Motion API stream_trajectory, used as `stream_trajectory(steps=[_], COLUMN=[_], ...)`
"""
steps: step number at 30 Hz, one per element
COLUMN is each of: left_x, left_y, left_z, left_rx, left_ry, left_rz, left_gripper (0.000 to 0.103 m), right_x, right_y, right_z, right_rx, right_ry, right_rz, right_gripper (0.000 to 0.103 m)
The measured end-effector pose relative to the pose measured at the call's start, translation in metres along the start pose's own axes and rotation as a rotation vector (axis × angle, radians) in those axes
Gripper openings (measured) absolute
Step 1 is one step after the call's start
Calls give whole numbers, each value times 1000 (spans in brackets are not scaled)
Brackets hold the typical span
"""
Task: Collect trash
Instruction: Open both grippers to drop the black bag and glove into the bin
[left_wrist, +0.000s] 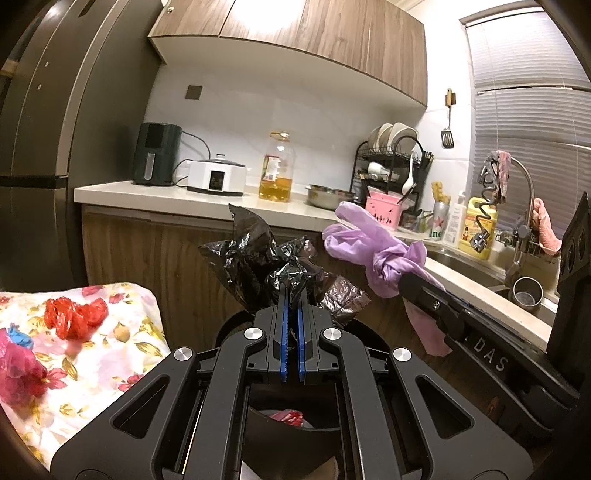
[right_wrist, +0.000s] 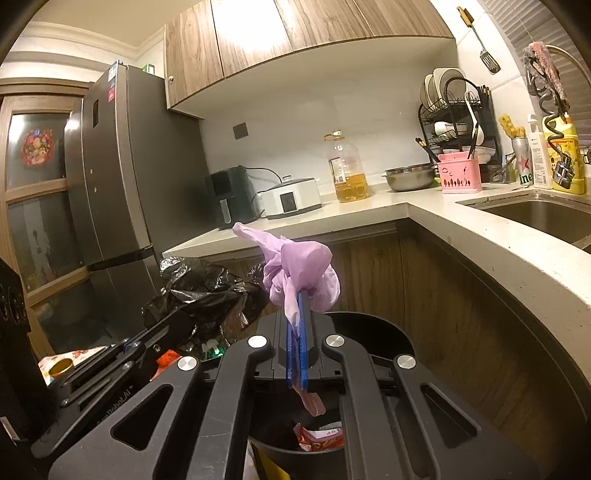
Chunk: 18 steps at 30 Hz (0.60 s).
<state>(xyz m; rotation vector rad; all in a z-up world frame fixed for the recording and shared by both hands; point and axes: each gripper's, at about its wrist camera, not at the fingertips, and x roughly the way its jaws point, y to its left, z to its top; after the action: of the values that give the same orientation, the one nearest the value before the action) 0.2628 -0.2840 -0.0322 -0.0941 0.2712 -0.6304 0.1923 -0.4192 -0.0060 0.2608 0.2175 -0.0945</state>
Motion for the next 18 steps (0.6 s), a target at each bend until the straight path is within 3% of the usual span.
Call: stream_trajectory(steps=[3,5,11,16,18], left_x=[6,9,20,24,23], left_y=[0,-1,-2,0,2], left_z=[-2,-3,-7,-11,-13], left_rx=[-2,-1,4,0,-1], left_ry=[12,18,47,65,62], left_rz=[-4,-5,-9,-3,9], left_gripper=[3,3,4,15,30], right_x=[3,5,8,6,6], right_y=[-3,-4,-12,-16,-16], right_z=[-2,-3,-3,-5,-6], right_rx=[11,18,34,47,45], right_ry=[8,10,14,16,19], right_rz=[3,0,-17,-30,-36], right_gripper=[5,17,28,36,40])
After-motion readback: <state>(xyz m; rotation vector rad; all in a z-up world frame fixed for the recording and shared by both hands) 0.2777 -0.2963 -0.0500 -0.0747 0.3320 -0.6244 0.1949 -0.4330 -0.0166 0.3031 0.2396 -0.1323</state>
